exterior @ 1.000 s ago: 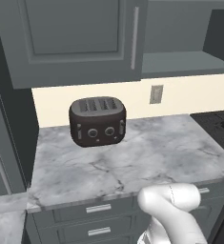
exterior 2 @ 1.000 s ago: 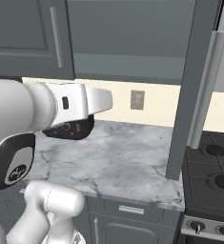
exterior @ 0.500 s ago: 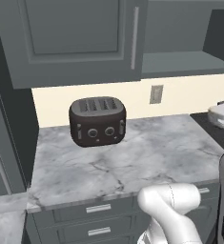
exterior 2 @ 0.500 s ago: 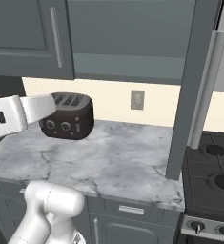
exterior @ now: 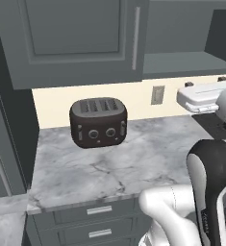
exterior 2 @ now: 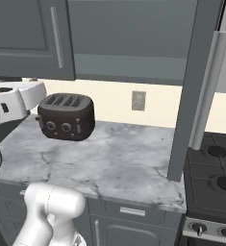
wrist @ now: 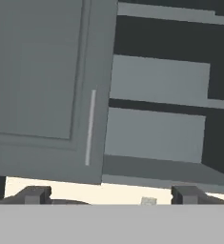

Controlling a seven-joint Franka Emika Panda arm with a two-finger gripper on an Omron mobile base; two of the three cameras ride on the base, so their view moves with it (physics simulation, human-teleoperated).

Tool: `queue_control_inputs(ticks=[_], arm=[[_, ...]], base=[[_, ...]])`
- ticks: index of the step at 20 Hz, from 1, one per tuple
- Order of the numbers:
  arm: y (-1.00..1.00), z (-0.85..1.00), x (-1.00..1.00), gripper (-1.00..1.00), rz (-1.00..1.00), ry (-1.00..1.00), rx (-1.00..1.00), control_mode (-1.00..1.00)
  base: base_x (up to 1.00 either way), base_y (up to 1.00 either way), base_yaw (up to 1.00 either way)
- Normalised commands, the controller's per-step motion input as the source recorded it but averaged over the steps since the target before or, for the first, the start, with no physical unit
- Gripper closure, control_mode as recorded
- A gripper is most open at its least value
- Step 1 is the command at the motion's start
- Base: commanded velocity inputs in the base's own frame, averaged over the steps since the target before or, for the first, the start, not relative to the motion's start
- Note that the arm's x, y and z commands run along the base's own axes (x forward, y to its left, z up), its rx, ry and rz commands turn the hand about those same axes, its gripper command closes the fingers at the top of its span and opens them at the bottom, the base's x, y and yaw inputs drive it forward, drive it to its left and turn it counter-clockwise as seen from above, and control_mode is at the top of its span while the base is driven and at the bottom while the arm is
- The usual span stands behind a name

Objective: The dining table condiment station is running low on condiment bottle. Refill the condiment station by opening the cabinet and taking the condiment bottle from the cabinet and placing it on the dining table.

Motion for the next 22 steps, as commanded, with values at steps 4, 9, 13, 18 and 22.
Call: queue_control_inputs(ticks=[4, 9, 13, 18, 22], arm=[[0.19, 0.22, 0.75, -1.00, 0.11, -0.13, 0.14, -1.00], [0.30, 0.09, 0.41, -1.00, 0.05, -0.08, 0.01, -1.00], [0.31, 0.11, 0.22, -1.00, -0.03, -0.07, 0.00, -1.00], [0.01, 0.14, 0.31, -1.00, 0.00, -0.02, 0.00, -1.00], [0.00, 0.22, 0.36, -1.00, 0.00, 0.00, 0.00, -1.00]], base=[[0.00, 0.00, 0.00], [0.00, 0.00, 0.00], [0.00, 0.00, 0.00], [0.00, 0.00, 0.00], [0.00, 0.00, 0.00]])
